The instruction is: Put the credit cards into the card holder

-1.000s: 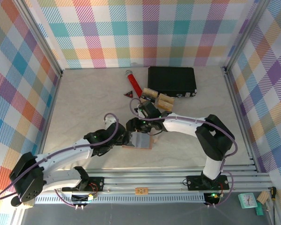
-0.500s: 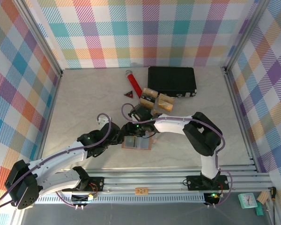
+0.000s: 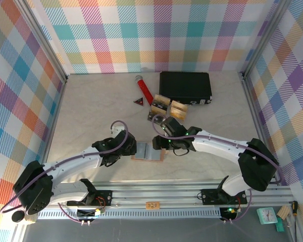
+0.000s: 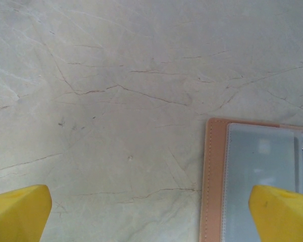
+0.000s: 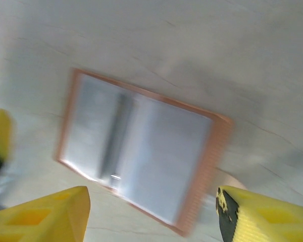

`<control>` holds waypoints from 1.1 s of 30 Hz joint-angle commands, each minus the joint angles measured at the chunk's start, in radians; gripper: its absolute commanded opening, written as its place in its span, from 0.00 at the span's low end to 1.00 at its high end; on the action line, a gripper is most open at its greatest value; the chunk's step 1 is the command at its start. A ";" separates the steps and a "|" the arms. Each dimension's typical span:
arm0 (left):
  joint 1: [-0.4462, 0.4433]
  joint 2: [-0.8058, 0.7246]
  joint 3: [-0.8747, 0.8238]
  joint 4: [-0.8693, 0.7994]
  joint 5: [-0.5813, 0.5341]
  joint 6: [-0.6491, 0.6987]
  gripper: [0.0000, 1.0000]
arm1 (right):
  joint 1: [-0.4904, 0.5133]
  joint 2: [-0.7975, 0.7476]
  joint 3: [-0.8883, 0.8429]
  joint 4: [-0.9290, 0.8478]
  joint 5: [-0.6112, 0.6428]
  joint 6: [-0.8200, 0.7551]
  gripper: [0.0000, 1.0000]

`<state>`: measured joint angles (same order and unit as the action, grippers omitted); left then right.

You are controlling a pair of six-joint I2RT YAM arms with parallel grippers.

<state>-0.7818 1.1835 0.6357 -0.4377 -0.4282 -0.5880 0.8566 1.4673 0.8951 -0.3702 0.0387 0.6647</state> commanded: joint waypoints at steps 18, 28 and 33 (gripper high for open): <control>0.003 0.180 0.100 0.080 0.046 0.017 1.00 | -0.072 0.102 -0.032 0.013 0.093 -0.011 0.05; -0.002 0.220 0.125 0.097 0.056 0.025 1.00 | -0.159 0.043 -0.099 -0.003 0.123 0.026 0.00; -0.002 0.226 0.124 0.102 0.056 0.025 1.00 | -0.182 -0.006 -0.146 -0.010 0.118 0.038 0.00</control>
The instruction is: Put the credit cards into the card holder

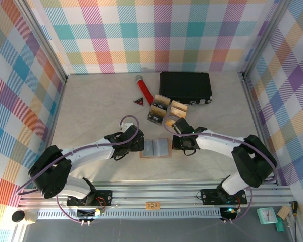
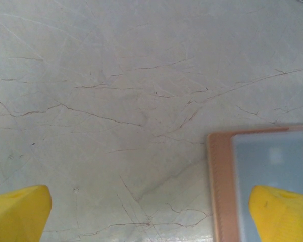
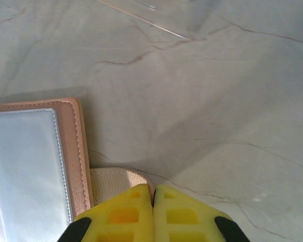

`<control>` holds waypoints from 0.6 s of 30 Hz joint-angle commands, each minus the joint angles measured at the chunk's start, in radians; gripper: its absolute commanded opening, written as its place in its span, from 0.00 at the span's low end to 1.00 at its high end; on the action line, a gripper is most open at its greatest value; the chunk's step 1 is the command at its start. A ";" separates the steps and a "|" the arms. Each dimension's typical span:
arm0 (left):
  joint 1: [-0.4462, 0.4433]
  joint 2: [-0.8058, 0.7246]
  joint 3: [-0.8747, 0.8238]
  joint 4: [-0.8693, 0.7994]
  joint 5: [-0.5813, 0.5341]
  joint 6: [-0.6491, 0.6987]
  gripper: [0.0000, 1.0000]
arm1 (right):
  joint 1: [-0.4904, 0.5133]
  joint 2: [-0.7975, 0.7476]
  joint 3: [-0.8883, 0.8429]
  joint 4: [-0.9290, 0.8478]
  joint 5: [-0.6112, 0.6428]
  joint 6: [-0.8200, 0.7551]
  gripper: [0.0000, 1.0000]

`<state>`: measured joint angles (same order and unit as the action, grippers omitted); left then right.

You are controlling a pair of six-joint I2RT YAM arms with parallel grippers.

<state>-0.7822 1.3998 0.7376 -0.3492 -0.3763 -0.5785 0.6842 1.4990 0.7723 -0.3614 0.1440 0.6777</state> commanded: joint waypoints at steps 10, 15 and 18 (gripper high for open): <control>0.006 -0.005 0.021 -0.005 -0.008 0.023 1.00 | -0.046 -0.143 0.139 -0.118 -0.071 -0.174 0.68; 0.027 -0.022 0.009 -0.004 0.001 0.020 1.00 | -0.083 -0.016 0.367 -0.191 -0.161 -0.372 0.68; 0.048 -0.036 -0.004 -0.004 0.017 0.017 1.00 | -0.094 0.127 0.526 -0.258 -0.205 -0.472 0.65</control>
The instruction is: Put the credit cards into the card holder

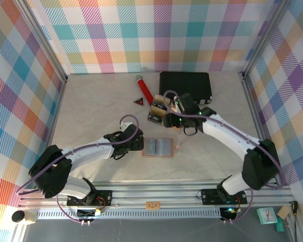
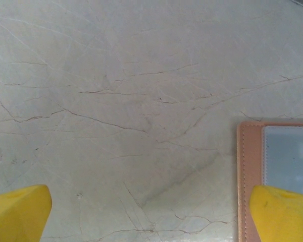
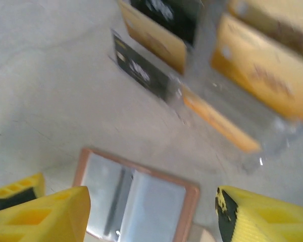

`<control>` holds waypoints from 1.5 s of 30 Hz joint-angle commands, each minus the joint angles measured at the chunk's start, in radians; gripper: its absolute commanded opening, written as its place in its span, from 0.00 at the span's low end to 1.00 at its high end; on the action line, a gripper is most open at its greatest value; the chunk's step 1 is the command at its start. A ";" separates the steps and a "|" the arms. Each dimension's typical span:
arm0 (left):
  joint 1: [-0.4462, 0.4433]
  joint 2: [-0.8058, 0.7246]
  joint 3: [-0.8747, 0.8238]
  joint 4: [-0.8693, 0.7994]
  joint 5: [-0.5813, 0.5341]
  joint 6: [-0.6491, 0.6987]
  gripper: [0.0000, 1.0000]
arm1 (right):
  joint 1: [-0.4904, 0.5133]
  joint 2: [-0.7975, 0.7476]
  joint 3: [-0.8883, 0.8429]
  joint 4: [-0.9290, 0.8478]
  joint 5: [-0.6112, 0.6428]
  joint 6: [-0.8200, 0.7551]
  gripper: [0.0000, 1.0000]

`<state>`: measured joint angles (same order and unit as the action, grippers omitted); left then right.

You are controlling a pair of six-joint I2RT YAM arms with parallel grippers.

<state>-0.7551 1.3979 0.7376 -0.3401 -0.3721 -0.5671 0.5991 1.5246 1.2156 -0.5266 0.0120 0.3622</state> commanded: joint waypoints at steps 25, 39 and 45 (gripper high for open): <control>0.132 -0.145 -0.092 -0.011 0.113 -0.016 1.00 | 0.045 0.576 0.552 -0.186 0.100 -0.419 0.44; 0.134 -0.143 -0.090 -0.007 0.124 -0.028 1.00 | 0.071 0.635 0.532 -0.135 0.169 -0.451 0.42; 0.134 -0.138 -0.092 -0.001 0.126 -0.028 1.00 | 0.074 0.638 0.524 -0.136 0.171 -0.493 0.36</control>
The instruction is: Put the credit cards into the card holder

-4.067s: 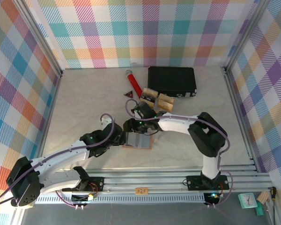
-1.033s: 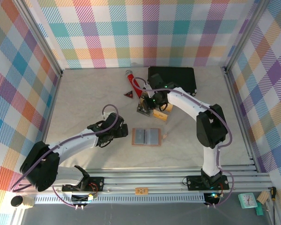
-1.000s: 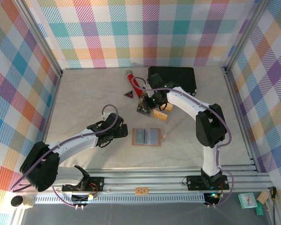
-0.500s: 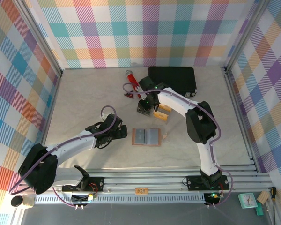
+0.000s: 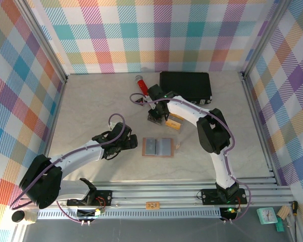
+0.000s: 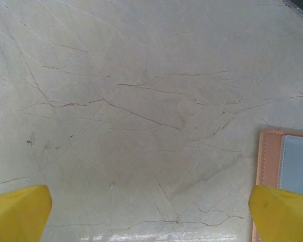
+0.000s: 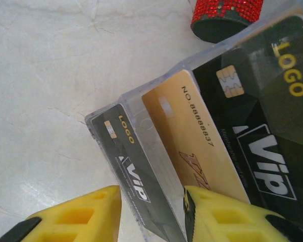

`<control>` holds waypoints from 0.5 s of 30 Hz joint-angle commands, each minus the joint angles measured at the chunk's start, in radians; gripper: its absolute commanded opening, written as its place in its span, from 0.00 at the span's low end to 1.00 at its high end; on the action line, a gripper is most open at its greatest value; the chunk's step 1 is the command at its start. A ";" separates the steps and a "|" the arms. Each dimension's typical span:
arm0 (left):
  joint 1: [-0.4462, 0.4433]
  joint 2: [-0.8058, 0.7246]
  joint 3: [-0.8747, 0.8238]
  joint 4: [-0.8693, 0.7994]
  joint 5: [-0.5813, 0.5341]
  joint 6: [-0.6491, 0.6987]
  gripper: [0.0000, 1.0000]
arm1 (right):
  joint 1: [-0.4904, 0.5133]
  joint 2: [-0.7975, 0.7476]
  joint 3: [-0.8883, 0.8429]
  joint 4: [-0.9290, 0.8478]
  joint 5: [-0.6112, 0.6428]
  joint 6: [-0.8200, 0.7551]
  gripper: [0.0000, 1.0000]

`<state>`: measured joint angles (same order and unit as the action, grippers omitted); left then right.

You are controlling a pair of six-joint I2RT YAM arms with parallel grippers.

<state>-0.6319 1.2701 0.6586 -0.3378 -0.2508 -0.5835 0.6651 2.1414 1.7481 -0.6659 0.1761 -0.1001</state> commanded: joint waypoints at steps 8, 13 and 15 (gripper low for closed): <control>0.012 0.000 -0.014 0.008 0.009 -0.013 1.00 | 0.010 0.014 -0.014 -0.003 -0.024 -0.041 0.25; 0.012 0.000 -0.013 0.008 0.011 -0.012 1.00 | 0.010 0.013 -0.021 0.002 -0.035 -0.052 0.19; 0.012 0.000 -0.013 0.006 0.011 -0.013 1.00 | 0.010 0.010 -0.024 0.007 -0.055 -0.075 0.16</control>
<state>-0.6319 1.2701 0.6582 -0.3370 -0.2466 -0.5865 0.6682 2.1464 1.7428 -0.6582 0.1711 -0.1417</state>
